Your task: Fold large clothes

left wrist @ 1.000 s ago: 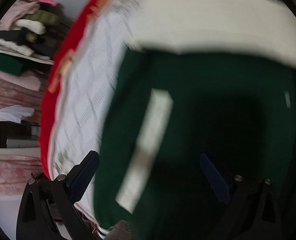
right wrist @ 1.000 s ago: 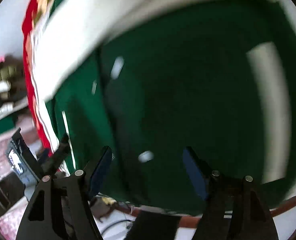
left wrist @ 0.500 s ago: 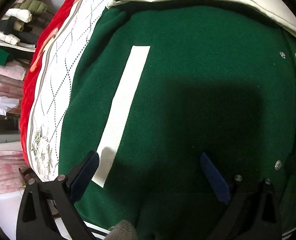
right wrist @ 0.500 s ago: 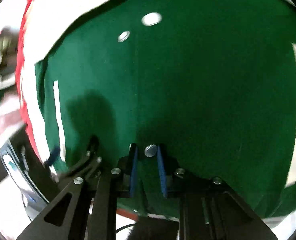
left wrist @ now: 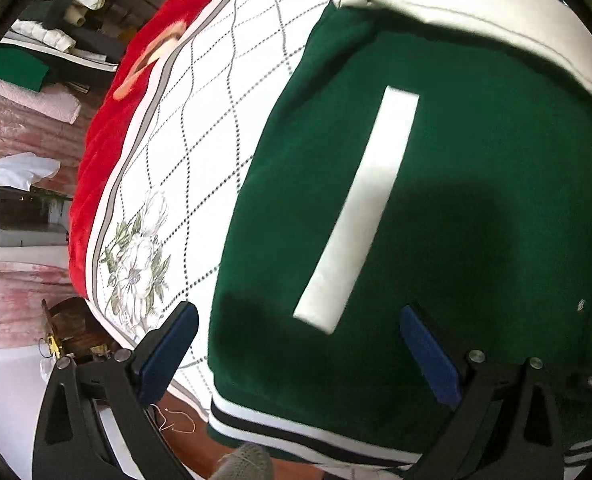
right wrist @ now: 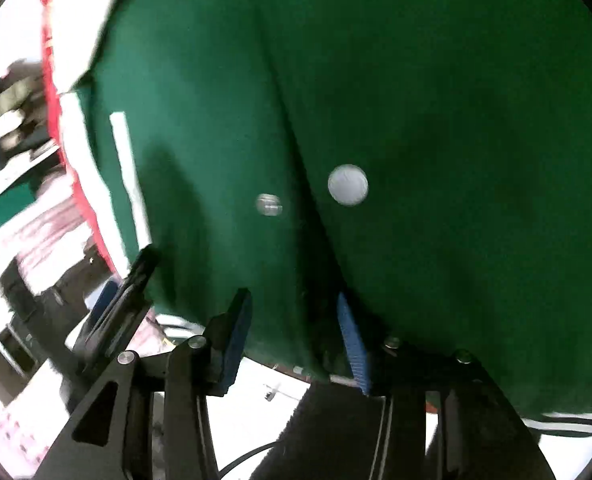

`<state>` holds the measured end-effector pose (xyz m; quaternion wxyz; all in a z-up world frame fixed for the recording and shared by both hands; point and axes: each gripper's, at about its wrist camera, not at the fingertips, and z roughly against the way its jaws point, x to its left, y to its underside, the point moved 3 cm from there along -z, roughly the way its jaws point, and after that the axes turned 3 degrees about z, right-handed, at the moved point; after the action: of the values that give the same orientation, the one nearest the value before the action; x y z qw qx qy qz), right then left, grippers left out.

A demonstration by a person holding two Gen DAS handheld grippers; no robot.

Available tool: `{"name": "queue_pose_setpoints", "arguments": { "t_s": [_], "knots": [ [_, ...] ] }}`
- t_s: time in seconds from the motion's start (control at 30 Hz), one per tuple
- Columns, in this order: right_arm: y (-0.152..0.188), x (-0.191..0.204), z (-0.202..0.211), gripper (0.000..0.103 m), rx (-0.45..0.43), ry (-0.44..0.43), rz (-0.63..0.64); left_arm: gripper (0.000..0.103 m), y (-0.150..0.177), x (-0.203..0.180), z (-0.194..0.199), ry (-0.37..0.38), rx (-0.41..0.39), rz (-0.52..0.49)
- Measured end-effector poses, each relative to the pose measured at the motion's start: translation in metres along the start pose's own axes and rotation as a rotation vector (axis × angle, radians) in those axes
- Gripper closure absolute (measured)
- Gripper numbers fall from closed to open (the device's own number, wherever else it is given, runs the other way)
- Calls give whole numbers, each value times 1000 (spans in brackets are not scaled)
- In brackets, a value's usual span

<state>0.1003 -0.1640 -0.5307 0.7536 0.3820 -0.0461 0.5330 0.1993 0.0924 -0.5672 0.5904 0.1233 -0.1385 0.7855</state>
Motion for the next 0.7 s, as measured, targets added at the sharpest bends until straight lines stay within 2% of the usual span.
{"name": "queue_pose_setpoints", "arguments": {
  "t_s": [0.07,0.1,0.13,0.2,0.3,0.33,0.37,0.43,0.5,0.53,0.6,0.67,0.7],
  "knots": [
    [2,2,-8,60,-31,0,-7,0,1,0,0,-7,-4,-15],
    [4,6,-7,92,-55,-6,-2,0,4,-1,2,-7,-9,-20],
    [6,8,-3,97,-65,-4,6,0,5,-2,3,-7,-14,-27],
    [11,13,14,97,-106,25,8,0,4,0,7,-2,-20,-36],
    [18,16,40,97,-173,132,44,0,4,1,17,12,-37,-43],
    [18,9,40,97,-160,168,49,0,3,2,18,15,-42,-46],
    [11,12,27,97,-140,161,30,0,3,1,19,20,-41,-44],
    [8,4,27,96,-101,131,7,0,0,0,20,35,-30,-37],
    [9,9,36,83,-88,111,24,0,-8,3,22,32,-45,-31],
    [12,14,47,78,-112,112,50,0,-15,4,25,22,-62,-27],
    [22,2,76,36,-171,109,85,0,-32,7,24,-11,-106,-24],
    [26,11,91,24,-277,114,102,0,-57,10,15,-55,-140,-27],
    [27,6,101,24,-322,136,107,0,-72,9,9,-75,-159,-31]
  ]
}}
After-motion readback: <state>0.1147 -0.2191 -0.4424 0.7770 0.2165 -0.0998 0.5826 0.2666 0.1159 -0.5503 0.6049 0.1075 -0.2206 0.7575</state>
